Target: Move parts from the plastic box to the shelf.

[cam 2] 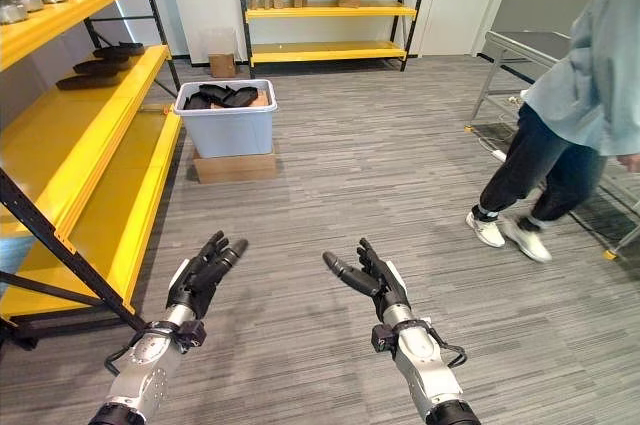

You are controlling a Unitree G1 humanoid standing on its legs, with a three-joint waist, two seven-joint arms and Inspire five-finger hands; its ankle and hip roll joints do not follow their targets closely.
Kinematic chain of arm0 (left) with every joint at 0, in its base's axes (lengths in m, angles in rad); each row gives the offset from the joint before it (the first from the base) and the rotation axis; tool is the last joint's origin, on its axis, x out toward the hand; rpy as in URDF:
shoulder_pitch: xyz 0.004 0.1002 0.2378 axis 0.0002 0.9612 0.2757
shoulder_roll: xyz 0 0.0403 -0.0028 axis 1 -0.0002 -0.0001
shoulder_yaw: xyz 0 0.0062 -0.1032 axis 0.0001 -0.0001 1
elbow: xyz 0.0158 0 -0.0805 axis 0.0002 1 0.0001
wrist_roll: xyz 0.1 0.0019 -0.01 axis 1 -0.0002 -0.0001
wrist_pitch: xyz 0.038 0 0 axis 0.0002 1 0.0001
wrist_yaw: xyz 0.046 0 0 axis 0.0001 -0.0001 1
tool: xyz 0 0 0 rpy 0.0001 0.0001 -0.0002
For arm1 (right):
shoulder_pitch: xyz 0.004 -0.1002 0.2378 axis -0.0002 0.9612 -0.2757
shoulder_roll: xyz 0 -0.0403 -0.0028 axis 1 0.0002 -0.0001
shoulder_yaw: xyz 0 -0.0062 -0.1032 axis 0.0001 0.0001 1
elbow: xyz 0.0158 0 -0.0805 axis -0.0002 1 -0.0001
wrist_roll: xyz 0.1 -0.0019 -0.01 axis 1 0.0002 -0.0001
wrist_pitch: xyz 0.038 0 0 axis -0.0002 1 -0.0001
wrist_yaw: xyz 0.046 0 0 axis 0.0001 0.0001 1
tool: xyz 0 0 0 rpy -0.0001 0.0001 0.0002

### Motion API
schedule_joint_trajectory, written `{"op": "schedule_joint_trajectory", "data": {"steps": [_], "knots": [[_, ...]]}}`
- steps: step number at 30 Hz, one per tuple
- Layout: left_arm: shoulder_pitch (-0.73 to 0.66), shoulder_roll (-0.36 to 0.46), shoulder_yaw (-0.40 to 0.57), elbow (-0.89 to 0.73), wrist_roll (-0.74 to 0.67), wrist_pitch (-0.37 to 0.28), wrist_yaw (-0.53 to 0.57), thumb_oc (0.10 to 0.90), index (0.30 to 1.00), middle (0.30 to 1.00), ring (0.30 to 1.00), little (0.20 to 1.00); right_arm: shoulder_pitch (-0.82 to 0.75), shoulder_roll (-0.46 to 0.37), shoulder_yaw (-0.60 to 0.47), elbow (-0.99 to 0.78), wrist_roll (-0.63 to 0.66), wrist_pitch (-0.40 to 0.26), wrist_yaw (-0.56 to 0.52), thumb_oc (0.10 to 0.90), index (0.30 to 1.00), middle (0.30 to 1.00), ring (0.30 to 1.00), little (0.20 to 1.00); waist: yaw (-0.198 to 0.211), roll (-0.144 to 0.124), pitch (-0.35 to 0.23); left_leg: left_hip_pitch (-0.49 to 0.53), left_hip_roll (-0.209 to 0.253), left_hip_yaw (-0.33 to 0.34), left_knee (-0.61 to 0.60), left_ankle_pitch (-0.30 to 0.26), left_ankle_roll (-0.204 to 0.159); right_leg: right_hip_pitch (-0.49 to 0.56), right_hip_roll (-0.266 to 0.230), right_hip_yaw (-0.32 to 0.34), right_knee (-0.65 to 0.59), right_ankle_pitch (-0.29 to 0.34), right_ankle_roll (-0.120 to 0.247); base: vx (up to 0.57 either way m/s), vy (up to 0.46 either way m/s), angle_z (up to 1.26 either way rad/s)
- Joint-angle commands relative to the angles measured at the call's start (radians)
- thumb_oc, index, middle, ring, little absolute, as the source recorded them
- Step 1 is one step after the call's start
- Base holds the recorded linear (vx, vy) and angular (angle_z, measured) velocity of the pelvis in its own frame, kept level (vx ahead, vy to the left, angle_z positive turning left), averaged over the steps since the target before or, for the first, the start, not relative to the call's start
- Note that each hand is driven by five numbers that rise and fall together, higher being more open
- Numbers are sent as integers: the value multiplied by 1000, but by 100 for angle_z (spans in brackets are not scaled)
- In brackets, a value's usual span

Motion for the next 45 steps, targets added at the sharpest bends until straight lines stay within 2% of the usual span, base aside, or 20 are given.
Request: {"op": "schedule_joint_trajectory", "data": {"steps": [1,13,19,21,26,30,37,38,39,40,41,43,44,45], "knots": [[-44,8,18,-6,13,-25,-25,900,1000,1000,1000,1000,-54,-32,2,-35,24,-56,-9,900,1000,1000,1000,1000,-9,-9,11,57,88,20,-4,-122,-54,42,-31,-22,-5,-85,36,1,6,5],[-39,17,9,1,22,-37,-1,900,1000,1000,1000,1000,-51,-35,8,-32,13,-54,-8,900,1000,1000,1000,1000,-11,-7,10,57,87,22,-4,-122,-53,41,-34,-24,-5,-85,39,0,2,1],[-37,14,12,-4,9,-20,12,900,1000,1000,1000,1000,-55,-36,6,-35,11,-53,-8,900,1000,1000,1000,1000,-9,-7,12,56,86,20,-4,-121,-53,40,-34,-26,-4,-85,39,-1,0,-1],[-35,10,13,-6,-12,7,-2,900,1000,1000,1000,1000,-55,-36,7,-45,6,-54,-13,900,1000,1000,1000,1000,-9,-8,12,56,84,20,-4,-121,-52,40,-34,-26,-4,-85,39,0,0,0],[-28,7,12,-27,-13,3,-16,900,1000,1000,1000,1000,-53,-36,2,-60,-1,-50,-25,900,1000,1000,1000,1000,-10,-8,14,58,80,20,-4,-122,-48,39,-36,-23,-3,-83,41,24,55,1],[-26,22,1,-52,17,27,-44,900,1000,1000,1000,1000,-51,-37,-6,-76,-15,-55,-47,900,1000,1000,1000,1000,-11,-8,16,57,75,24,-1,-125,-39,32,-44,-19,14,-85,47,20,93,1],[-53,30,-20,-65,-31,69,-59,900,1000,1000,1000,1000,-69,-35,-13,-77,-13,-63,-65,900,1000,1000,1000,1000,-18,-3,40,41,60,18,11,-128,-4,-33,-57,-12,146,-119,57,-12,132,-1],[-63,33,-22,-61,-11,91,-17,900,1000,1000,1000,1000,-73,-31,-14,-74,-1,-65,-63,900,1000,1000,1000,1000,-18,-1,47,38,55,13,14,-128,5,-48,-60,-9,177,-126,61,-8,113,-1],[-65,34,-22,-59,-8,96,-1,900,1000,1000,1000,1000,-74,-30,-14,-73,5,-63,-58,900,1000,1000,1000,1000,-18,-1,49,37,54,12,14,-128,7,-51,-61,-9,184,-127,62,-9,161,0],[-78,35,-24,-43,16,86,72,900,1000,1000,1000,1000,-76,-20,-9,-78,8,-59,-53,900,1000,1000,1000,1000,-19,0,53,35,47,11,15,-129,18,-64,-62,-7,217,-136,66,-8,118,-1],[-86,36,-26,-35,33,90,83,900,1000,1000,1000,1000,-75,-17,-7,-81,7,-56,-56,900,1000,1000,1000,1000,-20,0,55,33,43,11,16,-129,24,-70,-63,-6,234,-137,67,-20,140,-2],[-110,39,-31,-22,43,100,64,900,1000,1000,1000,1000,-79,-15,-6,-86,10,-52,-70,900,1000,1000,1000,1000,-20,-2,61,21,32,7,21,-128,39,-95,-66,-2,294,-124,72,-37,128,-2],[-120,38,-38,-24,38,108,65,900,1000,1000,1000,1000,-87,-13,-5,-83,12,-60,-72,900,1000,1000,1000,1000,-18,2,71,15,26,-2,20,-127,53,-156,-89,0,427,-76,87,-53,138,0],[-125,40,-42,-26,37,112,68,900,1000,1000,1000,1000,-90,-12,-5,-82,11,-66,-72,900,1000,1000,1000,1000,-17,6,77,14,26,-6,20,-126,57,-178,-93,-2,476,-59,88,-53,167,-6]]}}
